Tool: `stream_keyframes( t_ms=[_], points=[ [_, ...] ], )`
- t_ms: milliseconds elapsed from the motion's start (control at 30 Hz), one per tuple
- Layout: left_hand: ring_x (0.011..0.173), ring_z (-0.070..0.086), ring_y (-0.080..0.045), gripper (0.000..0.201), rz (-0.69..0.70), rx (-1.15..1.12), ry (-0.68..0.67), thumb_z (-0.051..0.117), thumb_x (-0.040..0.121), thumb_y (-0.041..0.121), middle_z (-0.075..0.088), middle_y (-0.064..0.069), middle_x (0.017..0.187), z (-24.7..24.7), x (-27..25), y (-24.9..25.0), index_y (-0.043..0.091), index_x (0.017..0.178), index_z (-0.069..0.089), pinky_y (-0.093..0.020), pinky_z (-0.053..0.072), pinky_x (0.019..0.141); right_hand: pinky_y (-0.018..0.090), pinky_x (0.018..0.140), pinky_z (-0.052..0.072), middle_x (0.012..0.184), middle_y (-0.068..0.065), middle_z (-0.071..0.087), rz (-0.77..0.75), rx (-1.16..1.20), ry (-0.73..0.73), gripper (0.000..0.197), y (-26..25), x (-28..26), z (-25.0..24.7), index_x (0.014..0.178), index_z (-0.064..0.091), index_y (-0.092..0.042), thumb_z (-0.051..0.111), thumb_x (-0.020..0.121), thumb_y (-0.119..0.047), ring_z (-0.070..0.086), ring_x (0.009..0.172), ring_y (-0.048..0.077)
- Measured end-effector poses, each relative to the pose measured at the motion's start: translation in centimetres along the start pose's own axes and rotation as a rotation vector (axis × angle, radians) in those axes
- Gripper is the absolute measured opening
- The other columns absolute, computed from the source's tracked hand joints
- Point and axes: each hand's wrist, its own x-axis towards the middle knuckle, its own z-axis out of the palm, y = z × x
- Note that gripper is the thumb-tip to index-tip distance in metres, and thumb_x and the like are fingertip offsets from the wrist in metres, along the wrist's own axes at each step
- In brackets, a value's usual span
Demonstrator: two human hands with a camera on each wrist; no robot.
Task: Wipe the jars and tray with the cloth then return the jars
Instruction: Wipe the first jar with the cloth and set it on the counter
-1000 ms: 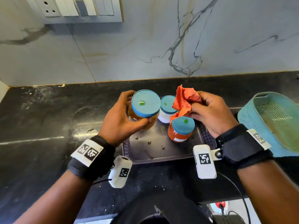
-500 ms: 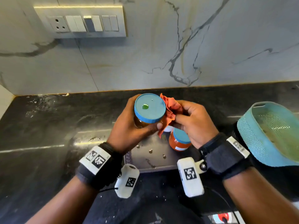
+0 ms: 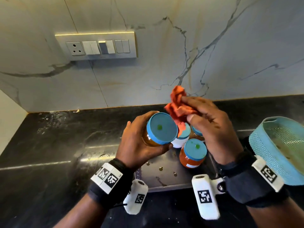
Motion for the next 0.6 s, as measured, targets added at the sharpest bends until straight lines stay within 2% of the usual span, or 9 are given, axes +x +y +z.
stream_keyframes(
  t_ms=[33, 67, 133, 167, 267, 400, 467, 600],
  points=[
    [0.123, 0.059, -0.006, 0.08, 0.004, 0.061, -0.009, 0.082, 0.06, 0.063, 0.063, 0.02, 0.129, -0.1, 0.0, 0.2, 0.046, 0.132, 0.049, -0.069, 0.031, 0.111, 0.031, 0.11, 0.045, 0.13, 0.001, 0.061, -0.055, -0.11, -0.066, 0.038, -0.6, -0.2, 0.6, 0.124, 0.07, -0.026, 0.065, 0.086, -0.027, 0.058, 0.124, 0.007],
    [0.121, 0.06, -0.005, 0.078, 0.009, 0.115, -0.014, 0.078, 0.061, 0.066, 0.063, 0.021, 0.126, -0.2, 0.1, 0.5, 0.046, 0.131, 0.05, -0.072, 0.025, 0.113, 0.028, 0.109, 0.045, 0.131, 0.0, 0.06, -0.127, -0.23, -0.13, 0.04, -1.2, -0.3, 1.2, 0.126, 0.07, -0.024, 0.066, 0.087, -0.031, 0.057, 0.125, 0.007],
    [0.117, 0.061, -0.005, 0.078, 0.021, 0.172, -0.008, 0.074, 0.062, 0.067, 0.064, 0.019, 0.123, -0.3, 0.1, 0.7, 0.039, 0.132, 0.053, -0.075, 0.019, 0.114, 0.033, 0.106, 0.048, 0.131, -0.002, 0.062, -0.27, -0.461, -0.195, 0.043, -1.2, -0.7, 2.3, 0.129, 0.069, -0.022, 0.07, 0.087, -0.027, 0.058, 0.125, 0.012],
    [0.116, 0.061, -0.005, 0.078, 0.033, 0.186, 0.001, 0.073, 0.063, 0.068, 0.064, 0.019, 0.123, -0.4, 0.2, 0.7, 0.036, 0.132, 0.055, -0.076, 0.019, 0.113, 0.035, 0.104, 0.05, 0.129, -0.003, 0.064, -0.311, -0.532, -0.182, 0.043, -0.9, -0.7, 2.6, 0.129, 0.069, -0.022, 0.072, 0.086, -0.022, 0.059, 0.123, 0.014],
    [0.117, 0.06, -0.005, 0.079, 0.074, 0.199, 0.019, 0.075, 0.063, 0.067, 0.063, 0.02, 0.123, -0.7, 0.2, 0.5, 0.034, 0.132, 0.056, -0.076, 0.026, 0.11, 0.038, 0.097, 0.053, 0.119, -0.005, 0.071, -0.352, -0.573, -0.121, 0.039, -1.1, -0.6, 2.8, 0.12, 0.072, -0.02, 0.079, 0.082, -0.014, 0.063, 0.114, 0.015],
    [0.117, 0.06, -0.007, 0.084, 0.122, 0.164, 0.056, 0.082, 0.062, 0.061, 0.058, 0.024, 0.126, -1.4, 0.3, 0.1, 0.038, 0.136, 0.049, -0.07, 0.043, 0.1, 0.034, 0.092, 0.053, 0.11, -0.005, 0.071, -0.422, -0.606, -0.201, 0.026, -1.3, -0.8, 2.4, 0.107, 0.076, -0.019, 0.077, 0.082, -0.018, 0.065, 0.104, 0.017],
    [0.116, 0.058, -0.006, 0.086, 0.134, 0.169, 0.051, 0.087, 0.061, 0.06, 0.058, 0.024, 0.126, -1.5, 0.2, 0.1, 0.039, 0.136, 0.049, -0.067, 0.047, 0.096, 0.037, 0.089, 0.054, 0.106, -0.004, 0.069, -0.366, -0.627, -0.171, 0.023, -0.9, -0.2, 1.6, 0.104, 0.076, -0.018, 0.078, 0.08, -0.018, 0.065, 0.099, 0.017],
    [0.117, 0.06, -0.011, 0.089, 0.134, 0.198, 0.011, 0.081, 0.062, 0.066, 0.062, 0.016, 0.13, -1.1, 0.3, 0.1, 0.035, 0.139, 0.048, -0.064, 0.048, 0.096, 0.039, 0.085, 0.055, 0.1, -0.002, 0.071, -0.291, -0.648, -0.053, 0.023, -1.0, 1.0, 1.8, 0.101, 0.076, -0.017, 0.079, 0.079, -0.022, 0.066, 0.093, 0.015]
  ],
)
